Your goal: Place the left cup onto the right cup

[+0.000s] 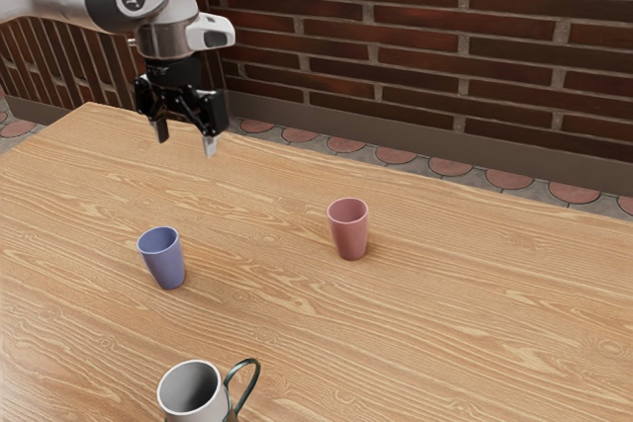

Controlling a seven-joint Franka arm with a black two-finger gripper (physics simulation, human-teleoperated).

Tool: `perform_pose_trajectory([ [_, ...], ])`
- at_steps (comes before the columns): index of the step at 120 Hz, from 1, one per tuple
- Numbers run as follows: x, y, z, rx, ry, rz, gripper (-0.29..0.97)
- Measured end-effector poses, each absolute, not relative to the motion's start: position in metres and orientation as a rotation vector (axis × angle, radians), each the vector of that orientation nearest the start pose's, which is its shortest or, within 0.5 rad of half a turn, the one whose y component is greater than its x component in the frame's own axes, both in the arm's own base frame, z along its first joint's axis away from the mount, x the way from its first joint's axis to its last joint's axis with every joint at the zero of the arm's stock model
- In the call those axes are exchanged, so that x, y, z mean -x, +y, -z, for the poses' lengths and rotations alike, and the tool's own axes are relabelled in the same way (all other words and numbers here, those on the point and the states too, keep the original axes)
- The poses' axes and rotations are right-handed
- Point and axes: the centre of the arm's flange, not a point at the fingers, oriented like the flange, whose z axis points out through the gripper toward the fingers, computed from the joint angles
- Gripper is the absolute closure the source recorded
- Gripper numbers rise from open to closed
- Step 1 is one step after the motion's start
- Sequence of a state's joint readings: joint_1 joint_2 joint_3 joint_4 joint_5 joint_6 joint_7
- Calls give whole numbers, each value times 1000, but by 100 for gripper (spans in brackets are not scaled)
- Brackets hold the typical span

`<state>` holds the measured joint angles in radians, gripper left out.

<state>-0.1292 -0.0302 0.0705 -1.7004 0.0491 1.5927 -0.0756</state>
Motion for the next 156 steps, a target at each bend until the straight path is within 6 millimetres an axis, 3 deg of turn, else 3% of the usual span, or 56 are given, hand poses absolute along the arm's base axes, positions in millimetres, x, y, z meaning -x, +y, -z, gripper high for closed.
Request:
perform_pose_trajectory([
  [19,-544,13,-574,3084,-138,-133,0],
  [53,-557,75,-503,3059,-295,-210,0],
  [63,-559,75,-488,3058,-293,-206,0],
  [88,-573,56,-445,3060,-230,-181,0],
  [106,-574,72,-422,3066,-270,-129,0],
  [128,-580,90,-411,3068,-313,-69,0],
  [140,-572,91,-403,3073,-312,-71,0],
  [156,-545,86,-393,3081,-301,-76,0],
])
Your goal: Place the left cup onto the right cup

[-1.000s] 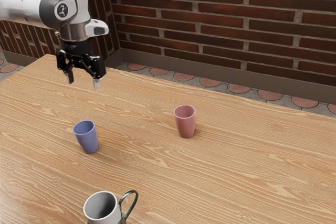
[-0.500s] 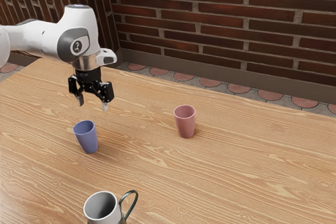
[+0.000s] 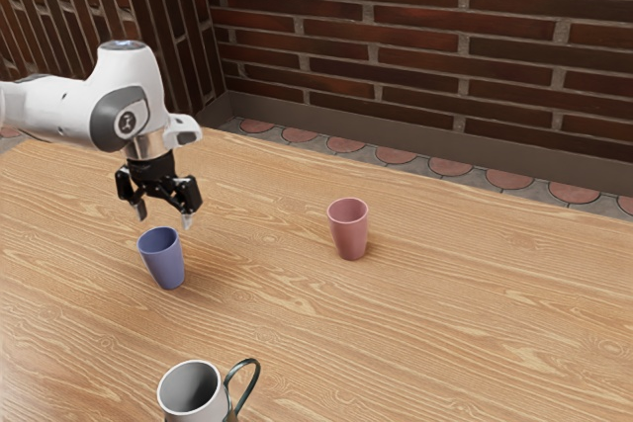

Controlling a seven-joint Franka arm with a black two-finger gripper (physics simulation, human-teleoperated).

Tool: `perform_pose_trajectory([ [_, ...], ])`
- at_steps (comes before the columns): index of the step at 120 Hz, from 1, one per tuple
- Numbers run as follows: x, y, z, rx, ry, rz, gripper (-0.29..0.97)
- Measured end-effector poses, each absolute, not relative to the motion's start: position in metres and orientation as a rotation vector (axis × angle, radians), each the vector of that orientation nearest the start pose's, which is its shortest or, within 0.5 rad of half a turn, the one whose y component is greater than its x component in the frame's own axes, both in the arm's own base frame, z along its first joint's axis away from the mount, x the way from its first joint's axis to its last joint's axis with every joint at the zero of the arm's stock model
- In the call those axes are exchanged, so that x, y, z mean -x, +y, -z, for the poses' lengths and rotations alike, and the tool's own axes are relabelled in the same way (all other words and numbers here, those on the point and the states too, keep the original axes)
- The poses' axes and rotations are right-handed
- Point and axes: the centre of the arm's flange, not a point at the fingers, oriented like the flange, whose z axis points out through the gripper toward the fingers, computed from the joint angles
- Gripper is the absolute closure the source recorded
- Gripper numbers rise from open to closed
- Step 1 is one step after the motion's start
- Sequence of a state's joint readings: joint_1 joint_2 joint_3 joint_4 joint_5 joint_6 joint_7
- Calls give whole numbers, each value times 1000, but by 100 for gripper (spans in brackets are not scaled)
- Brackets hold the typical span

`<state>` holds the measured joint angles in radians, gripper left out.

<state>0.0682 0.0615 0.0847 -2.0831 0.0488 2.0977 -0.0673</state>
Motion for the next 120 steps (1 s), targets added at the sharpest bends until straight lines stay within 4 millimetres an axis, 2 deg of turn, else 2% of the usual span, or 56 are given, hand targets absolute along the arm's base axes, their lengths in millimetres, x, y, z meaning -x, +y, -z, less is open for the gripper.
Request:
perform_pose_trajectory([
  [16,-541,85,-391,3082,-292,-37,0],
  [59,-555,81,-352,3082,-266,-25,0],
  [120,-555,78,-320,3083,-257,-65,0],
])
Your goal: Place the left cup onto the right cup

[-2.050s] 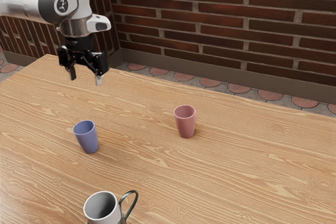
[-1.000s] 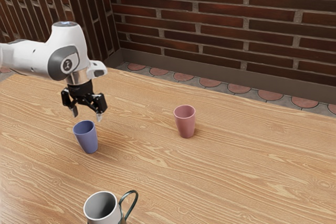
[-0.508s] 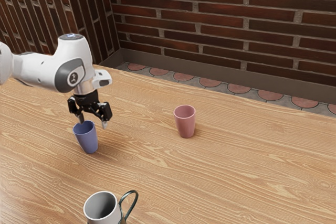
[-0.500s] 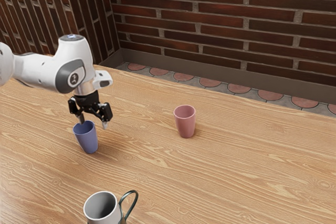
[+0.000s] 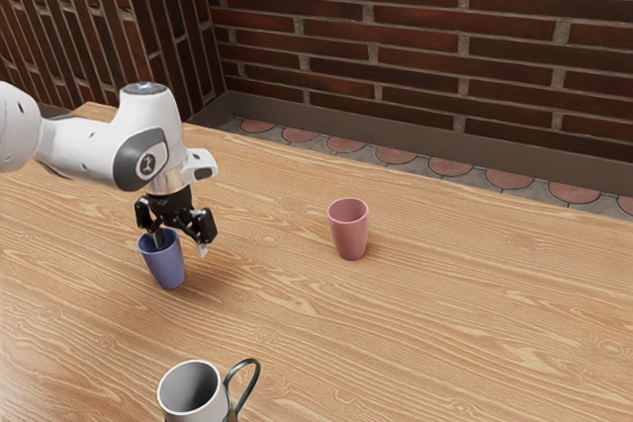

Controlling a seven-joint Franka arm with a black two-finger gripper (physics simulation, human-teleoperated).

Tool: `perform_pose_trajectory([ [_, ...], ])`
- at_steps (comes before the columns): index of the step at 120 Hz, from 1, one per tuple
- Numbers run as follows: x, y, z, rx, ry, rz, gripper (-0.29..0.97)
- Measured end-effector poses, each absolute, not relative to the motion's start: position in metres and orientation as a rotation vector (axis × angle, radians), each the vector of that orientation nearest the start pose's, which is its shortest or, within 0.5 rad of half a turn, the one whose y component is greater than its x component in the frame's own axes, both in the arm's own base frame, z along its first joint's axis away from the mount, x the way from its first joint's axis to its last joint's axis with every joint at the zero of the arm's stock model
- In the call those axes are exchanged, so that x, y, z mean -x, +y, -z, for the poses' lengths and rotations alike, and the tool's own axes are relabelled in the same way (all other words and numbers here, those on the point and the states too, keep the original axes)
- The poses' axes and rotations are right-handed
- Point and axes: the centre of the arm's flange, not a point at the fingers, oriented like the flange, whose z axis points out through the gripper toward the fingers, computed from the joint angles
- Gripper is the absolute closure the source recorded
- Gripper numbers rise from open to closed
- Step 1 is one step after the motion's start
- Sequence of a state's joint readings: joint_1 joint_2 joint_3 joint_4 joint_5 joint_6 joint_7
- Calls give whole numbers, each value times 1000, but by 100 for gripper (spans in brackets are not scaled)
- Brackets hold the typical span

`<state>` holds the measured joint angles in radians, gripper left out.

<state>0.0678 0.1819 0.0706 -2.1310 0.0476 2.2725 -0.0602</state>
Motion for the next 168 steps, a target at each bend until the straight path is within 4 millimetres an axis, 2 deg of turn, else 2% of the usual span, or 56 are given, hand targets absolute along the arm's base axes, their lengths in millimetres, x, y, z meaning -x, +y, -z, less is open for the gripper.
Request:
perform_pose_trajectory([
  [14,-555,80,-310,3082,-261,-86,0],
  [20,-556,80,-309,3082,-262,-87,4],
  [40,-556,80,-309,3081,-263,-82,44],
  [54,-556,80,-309,3079,-262,-81,61],
  [71,-556,81,-309,3074,-257,-81,71],
  [92,-559,82,-314,3061,-245,-71,76],
  [100,-568,82,-327,3049,-227,-40,77],
  [115,-594,74,-372,3030,-192,44,77],
  [126,-613,61,-411,3024,-161,103,78],
  [135,-622,52,-435,3023,-145,122,78],
  [143,-642,38,-453,3026,-115,146,78],
  [156,-666,5,-466,3039,-45,149,78],
  [168,-679,-28,-462,3055,23,119,78],
])
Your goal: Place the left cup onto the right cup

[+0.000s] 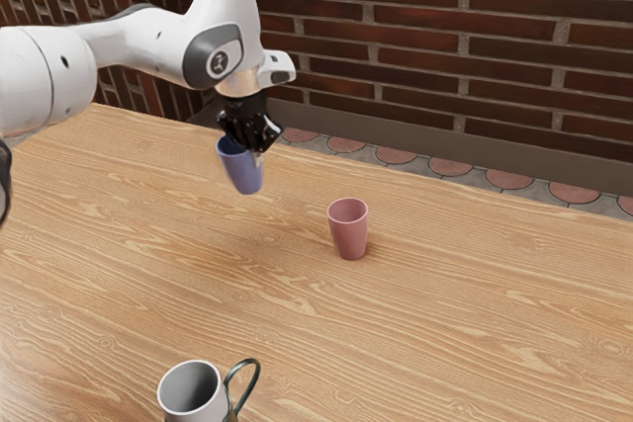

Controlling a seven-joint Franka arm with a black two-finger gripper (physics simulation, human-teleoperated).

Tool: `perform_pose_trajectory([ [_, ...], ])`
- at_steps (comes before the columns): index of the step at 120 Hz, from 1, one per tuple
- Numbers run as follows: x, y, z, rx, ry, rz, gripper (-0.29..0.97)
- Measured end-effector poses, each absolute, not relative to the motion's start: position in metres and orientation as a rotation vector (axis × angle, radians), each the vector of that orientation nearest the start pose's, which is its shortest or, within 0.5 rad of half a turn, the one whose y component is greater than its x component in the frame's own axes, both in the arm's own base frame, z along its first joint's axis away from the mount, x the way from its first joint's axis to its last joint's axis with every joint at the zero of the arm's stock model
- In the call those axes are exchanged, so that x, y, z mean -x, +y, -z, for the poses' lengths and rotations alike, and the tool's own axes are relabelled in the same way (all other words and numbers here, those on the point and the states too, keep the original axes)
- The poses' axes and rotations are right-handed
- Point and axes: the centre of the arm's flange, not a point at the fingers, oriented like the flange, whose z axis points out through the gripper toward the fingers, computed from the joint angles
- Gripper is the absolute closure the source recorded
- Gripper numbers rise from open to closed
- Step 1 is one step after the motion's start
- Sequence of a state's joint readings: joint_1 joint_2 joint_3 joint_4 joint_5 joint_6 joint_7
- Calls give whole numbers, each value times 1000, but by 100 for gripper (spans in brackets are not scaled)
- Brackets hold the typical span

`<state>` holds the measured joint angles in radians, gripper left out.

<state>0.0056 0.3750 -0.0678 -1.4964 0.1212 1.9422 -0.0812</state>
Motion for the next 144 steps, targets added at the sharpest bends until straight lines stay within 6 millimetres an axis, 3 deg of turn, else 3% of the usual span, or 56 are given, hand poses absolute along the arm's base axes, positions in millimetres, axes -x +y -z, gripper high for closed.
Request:
perform_pose_trajectory([
  [30,-683,-113,-451,3077,200,69,78],
  [56,-707,-157,-455,3072,259,112,78],
  [86,-727,-172,-459,3066,250,104,78],
  [144,-730,-189,-437,3057,262,28,78],
])
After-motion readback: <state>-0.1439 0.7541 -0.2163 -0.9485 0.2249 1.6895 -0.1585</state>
